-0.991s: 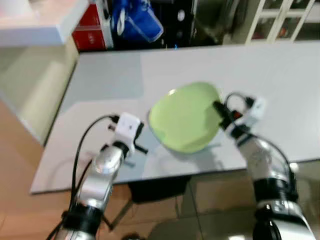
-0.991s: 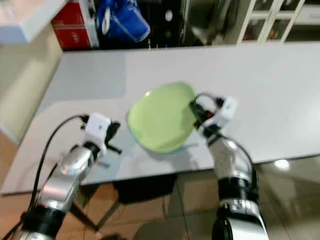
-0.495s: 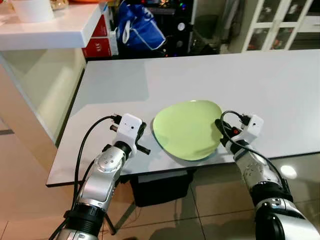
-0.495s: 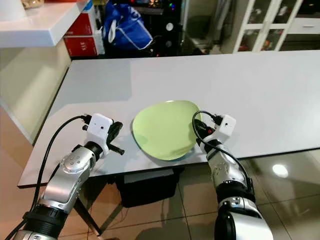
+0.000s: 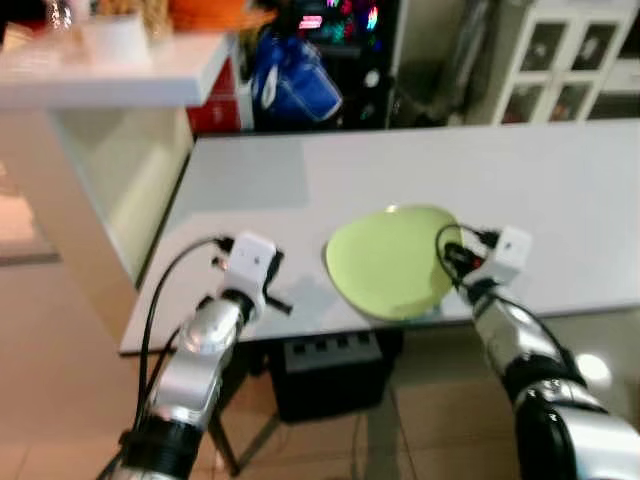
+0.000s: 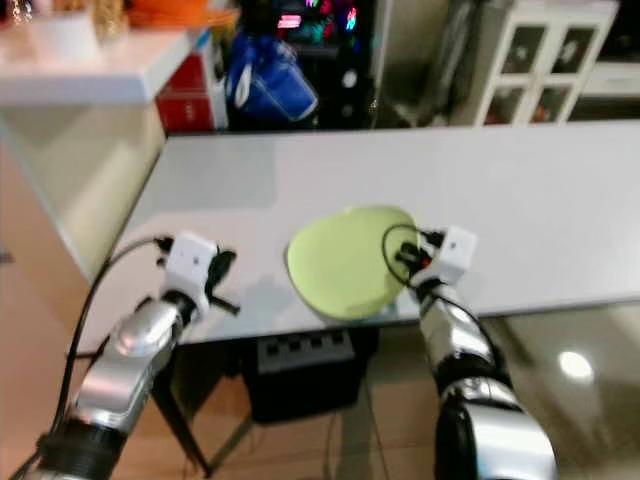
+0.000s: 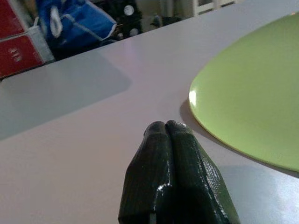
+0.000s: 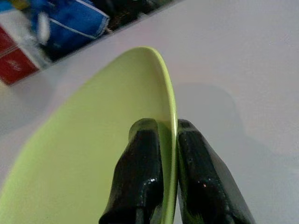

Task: Setting the table

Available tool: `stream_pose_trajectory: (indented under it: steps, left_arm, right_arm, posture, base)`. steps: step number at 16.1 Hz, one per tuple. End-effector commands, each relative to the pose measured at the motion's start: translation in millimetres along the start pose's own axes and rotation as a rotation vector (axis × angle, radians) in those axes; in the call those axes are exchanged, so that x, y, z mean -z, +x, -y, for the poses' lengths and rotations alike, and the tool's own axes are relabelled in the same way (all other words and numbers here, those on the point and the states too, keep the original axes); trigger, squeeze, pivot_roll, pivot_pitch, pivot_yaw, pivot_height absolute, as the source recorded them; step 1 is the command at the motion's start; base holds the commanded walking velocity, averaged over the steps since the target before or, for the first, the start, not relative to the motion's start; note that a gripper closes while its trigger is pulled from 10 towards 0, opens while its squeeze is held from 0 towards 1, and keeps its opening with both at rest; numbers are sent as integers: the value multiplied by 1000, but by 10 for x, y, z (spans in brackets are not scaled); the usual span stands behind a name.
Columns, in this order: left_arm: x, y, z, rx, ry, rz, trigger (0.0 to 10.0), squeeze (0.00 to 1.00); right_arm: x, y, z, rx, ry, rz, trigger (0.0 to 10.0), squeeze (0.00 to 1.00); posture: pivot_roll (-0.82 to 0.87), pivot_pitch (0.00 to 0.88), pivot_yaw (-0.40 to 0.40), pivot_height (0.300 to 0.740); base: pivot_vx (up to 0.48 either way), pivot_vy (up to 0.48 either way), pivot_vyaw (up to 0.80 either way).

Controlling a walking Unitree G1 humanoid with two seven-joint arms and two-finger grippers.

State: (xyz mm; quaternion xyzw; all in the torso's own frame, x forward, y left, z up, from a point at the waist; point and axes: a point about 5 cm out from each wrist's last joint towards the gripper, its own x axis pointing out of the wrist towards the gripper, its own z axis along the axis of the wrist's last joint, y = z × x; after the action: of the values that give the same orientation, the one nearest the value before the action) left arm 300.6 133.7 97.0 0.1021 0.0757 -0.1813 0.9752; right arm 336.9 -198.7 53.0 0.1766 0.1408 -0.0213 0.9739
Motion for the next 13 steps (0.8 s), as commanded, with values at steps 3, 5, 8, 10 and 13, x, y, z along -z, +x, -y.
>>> stream_pose_trajectory:
  steps: [3,5,8,10,13]
  left_arm:
    - [-51,-2,-32,-11,23,6,10000,0]
    - [-45,11,-35,-9,10,-9,10000,0]
    - [-47,33,-8,4,8,-17,10000,0]
    - [-46,41,17,11,8,-23,10000,0]
    - [-30,19,22,20,6,-35,10000,0]
  right_arm:
    - [589,-226,210,76,-150,-279,10000,0]
    - [624,-240,204,73,-152,-284,10000,0]
    - [632,-247,210,76,-146,-280,10000,0]
    - [636,-252,218,76,-150,-282,10000,0]
    - [654,-253,199,71,-174,-290,10000,0]
  posture:
    - [79,0,33,740]
    - [72,0,35,740]
    - [64,0,39,740]
    - [65,0,39,740]
    - [70,0,38,740]
  base:
    - [0,0,0]
    - [368,0,0]
    - [459,0,0]
    - [458,0,0]
    - [458,0,0]
